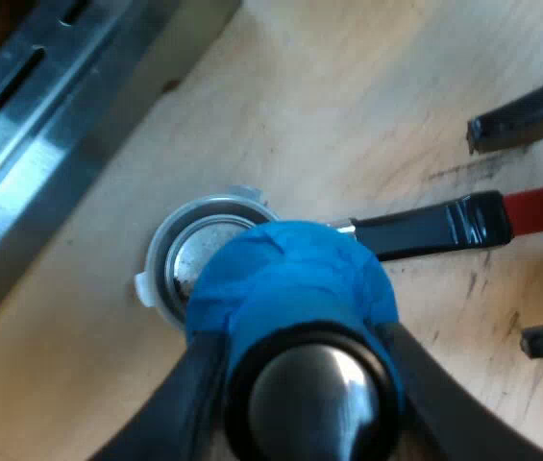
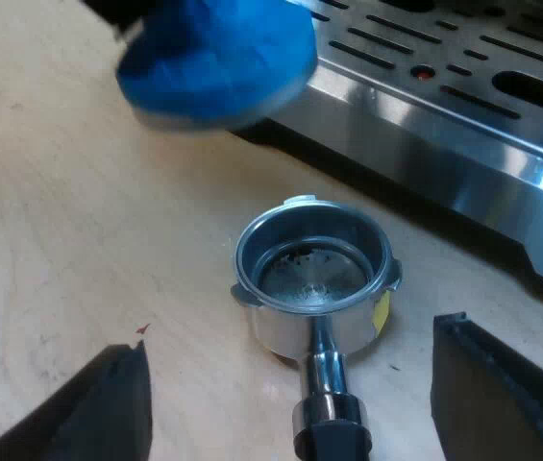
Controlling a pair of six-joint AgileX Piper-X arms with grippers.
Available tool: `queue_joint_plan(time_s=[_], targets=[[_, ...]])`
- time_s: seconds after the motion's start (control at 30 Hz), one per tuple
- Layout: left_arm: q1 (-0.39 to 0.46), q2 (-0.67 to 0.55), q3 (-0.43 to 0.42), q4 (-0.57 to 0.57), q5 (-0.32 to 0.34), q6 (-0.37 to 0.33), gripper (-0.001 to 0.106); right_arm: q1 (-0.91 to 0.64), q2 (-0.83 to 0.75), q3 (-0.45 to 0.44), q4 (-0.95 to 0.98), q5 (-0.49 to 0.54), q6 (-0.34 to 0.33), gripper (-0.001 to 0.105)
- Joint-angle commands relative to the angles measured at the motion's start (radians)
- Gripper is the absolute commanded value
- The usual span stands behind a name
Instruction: Grind coffee beans and then tamp
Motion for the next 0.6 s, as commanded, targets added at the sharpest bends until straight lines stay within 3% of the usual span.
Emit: queue_joint_plan(time_s=[0.03, 0.6], targets=[[-0.002, 0.026, -0.009, -0.024, -0.001, 0.002, 0.000, 0.002, -0.008, -0.003, -0.008, -0.003, -0.011, 0.062], [-0.002, 0.154, -0.009, -0.086, -0.001, 0.008, 0.000, 0.002, -0.008, -0.003, -0.008, -0.003, -0.008, 0.062]])
